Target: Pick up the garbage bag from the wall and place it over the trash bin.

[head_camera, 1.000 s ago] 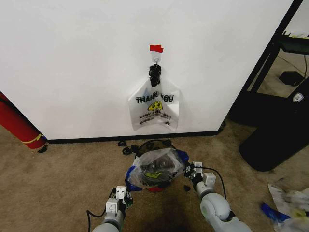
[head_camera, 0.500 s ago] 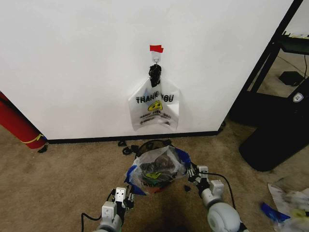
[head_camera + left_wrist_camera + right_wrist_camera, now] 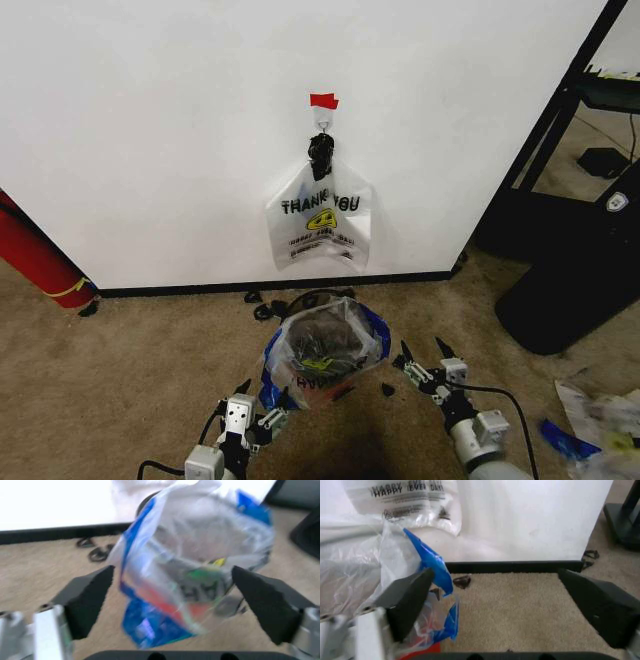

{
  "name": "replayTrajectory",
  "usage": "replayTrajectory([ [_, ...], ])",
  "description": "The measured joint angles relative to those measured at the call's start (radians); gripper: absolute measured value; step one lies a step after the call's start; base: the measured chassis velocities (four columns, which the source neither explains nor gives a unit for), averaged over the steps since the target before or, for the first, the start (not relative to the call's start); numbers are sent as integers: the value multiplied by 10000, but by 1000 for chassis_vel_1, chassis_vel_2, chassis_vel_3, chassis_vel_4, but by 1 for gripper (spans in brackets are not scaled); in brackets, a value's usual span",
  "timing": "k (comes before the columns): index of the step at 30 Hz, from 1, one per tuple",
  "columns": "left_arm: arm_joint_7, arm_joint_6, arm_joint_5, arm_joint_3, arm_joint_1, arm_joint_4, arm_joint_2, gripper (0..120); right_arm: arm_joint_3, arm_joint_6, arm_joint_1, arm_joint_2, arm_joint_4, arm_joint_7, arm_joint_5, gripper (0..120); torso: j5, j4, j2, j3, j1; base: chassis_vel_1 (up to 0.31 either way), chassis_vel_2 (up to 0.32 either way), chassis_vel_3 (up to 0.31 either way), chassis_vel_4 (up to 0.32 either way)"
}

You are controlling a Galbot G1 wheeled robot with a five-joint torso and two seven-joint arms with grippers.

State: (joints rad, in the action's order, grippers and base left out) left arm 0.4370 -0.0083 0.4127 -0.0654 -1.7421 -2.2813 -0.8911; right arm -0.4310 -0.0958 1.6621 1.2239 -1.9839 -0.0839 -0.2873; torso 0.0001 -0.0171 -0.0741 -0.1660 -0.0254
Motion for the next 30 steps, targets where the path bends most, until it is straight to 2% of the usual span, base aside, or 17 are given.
replayTrajectory([
  [2, -226, -723, 214, 54, 117, 145, -64, 100, -29, -33, 57, 55, -42, 4, 1, 100, -1, 1, 0, 0, 0, 0, 0, 0, 0],
  [4, -350, -1106, 438, -20, 303, 149, -89, 100, -152, -126, 156, 84, -107, 76, 10, 100, 0, 1, 0, 0, 0, 0, 0, 0, 0],
  [8, -392, -1185, 1073, -367, 709, -5, -6, 100, -424, -328, 326, 133, -197, 241, -77, 100, -1, 0, 0, -1, 0, 0, 0, 0, 0],
  [13, -473, -444, 2507, -1012, 1967, -249, 630, 100, -975, -1290, 388, 286, -366, 825, -511, 100, 0, -1, 0, -2, 0, 0, 0, 0, 0],
  [14, -487, -168, 2847, -1078, 2333, -248, 795, 100, -1042, -1539, 314, 296, -411, 906, -586, 100, 1, 7, 0, -1, 0, 0, 0, 0, 0],
  [15, -487, -168, 2847, -1078, 2333, -248, 795, 100, -1042, -1539, 314, 296, -411, 906, -586, 100, 1, 7, 0, -1, 0, 0, 0, 0, 0],
  [17, -563, 273, 3542, -1006, 3169, -90, 1078, 100, -1291, -2046, 264, 404, -559, 1089, -733, 100, -2, 3, 0, -2, -1, 0, 0, 0, 0],
  [22, -698, 1357, 5490, 29, 5940, 1100, 1710, 100, -2175, -2819, 849, 881, -1169, 1491, -870, 100, -5, -5, 1, -2, -1, 0, 0, 0, 0],
  [23, -698, 1357, 5490, 29, 5940, 1100, 1710, 100, -2175, -2819, 849, 881, -1169, 1491, -870, 100, -5, -5, 1, -2, -1, 0, 0, 0, 0],
  [26, -756, 1882, 6838, 1182, 8053, 2003, 1972, 100, -2408, -3286, 1603, 1271, -1534, 1733, -929, 100, -3, -6, 1, -3, -2, 0, 0, 0, 0],
  [29, -1159, 2617, 7769, 2086, 9545, 2746, 2036, 100, -2391, -3711, 2037, 1629, -1597, 1963, -912, 100, -1, -2, 1, -2, -2, 0, 0, 0, 0],
  [30, -1159, 2617, 7769, 2086, 9545, 2746, 2036, 100, -2391, -3711, 2037, 1629, -1597, 1963, -912, 100, -1, -2, 1, -2, -2, 0, 0, 0, 0],
])
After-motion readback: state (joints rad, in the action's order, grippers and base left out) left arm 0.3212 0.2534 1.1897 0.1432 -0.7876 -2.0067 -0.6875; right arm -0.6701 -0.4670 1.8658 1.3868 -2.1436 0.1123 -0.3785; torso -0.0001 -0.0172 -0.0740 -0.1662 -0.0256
